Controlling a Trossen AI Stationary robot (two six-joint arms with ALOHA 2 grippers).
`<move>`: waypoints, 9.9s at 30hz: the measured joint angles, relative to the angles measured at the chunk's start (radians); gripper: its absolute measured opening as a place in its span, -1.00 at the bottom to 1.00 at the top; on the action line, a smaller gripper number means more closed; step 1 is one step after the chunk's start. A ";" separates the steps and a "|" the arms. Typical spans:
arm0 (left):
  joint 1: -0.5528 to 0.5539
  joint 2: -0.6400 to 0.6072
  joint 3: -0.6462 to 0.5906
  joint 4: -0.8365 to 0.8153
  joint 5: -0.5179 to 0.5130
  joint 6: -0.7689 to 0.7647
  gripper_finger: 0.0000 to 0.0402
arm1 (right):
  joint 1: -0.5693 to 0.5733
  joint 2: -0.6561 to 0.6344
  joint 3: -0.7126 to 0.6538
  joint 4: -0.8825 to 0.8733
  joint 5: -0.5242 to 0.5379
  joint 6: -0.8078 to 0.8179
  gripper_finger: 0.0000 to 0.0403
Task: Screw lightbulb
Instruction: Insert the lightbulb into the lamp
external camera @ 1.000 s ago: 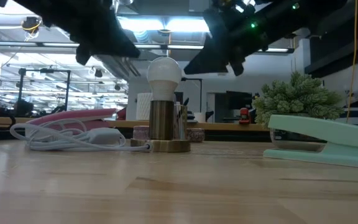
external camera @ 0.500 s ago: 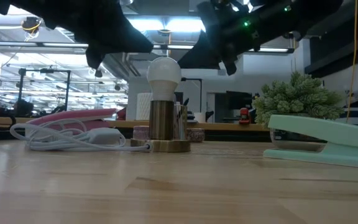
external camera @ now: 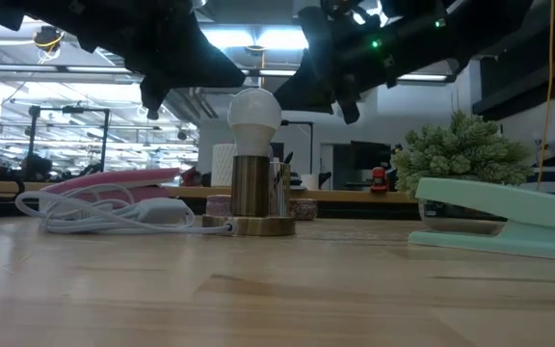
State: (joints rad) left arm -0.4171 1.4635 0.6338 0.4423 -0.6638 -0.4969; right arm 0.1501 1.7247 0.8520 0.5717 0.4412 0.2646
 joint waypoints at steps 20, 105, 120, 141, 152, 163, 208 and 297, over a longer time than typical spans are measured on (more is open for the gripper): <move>0.033 0.000 0.000 -0.069 -0.040 -0.028 -0.99 | 0.003 0.013 0.000 0.001 -0.084 0.024 -0.93; -0.068 -0.019 0.000 -0.137 0.003 -0.002 -0.99 | 0.066 0.012 0.000 0.022 0.084 0.150 -0.93; -0.045 -0.013 0.000 -0.117 -0.035 0.024 -0.99 | 0.066 0.012 0.000 0.023 0.034 0.146 -0.93; -0.040 -0.013 0.000 -0.130 -0.072 0.023 -0.99 | 0.071 0.055 0.000 0.073 -0.014 0.145 -0.93; -0.042 -0.016 0.000 -0.180 -0.128 -0.057 -0.99 | 0.106 0.055 -0.001 0.067 -0.009 0.158 -0.93; -0.040 -0.015 -0.002 -0.190 -0.180 -0.085 -0.99 | 0.128 0.054 -0.001 0.059 -0.028 0.180 -0.93; -0.092 -0.043 0.000 -0.137 -0.060 -0.067 -0.99 | 0.040 0.013 0.000 0.029 -0.070 0.051 -0.93; -0.111 -0.056 0.000 -0.191 0.012 -0.028 -0.99 | 0.086 0.113 0.000 0.241 -0.095 0.129 -0.93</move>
State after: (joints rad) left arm -0.5284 1.4078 0.6338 0.2516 -0.6518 -0.5244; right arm 0.2359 1.8374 0.8520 0.8127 0.3460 0.3933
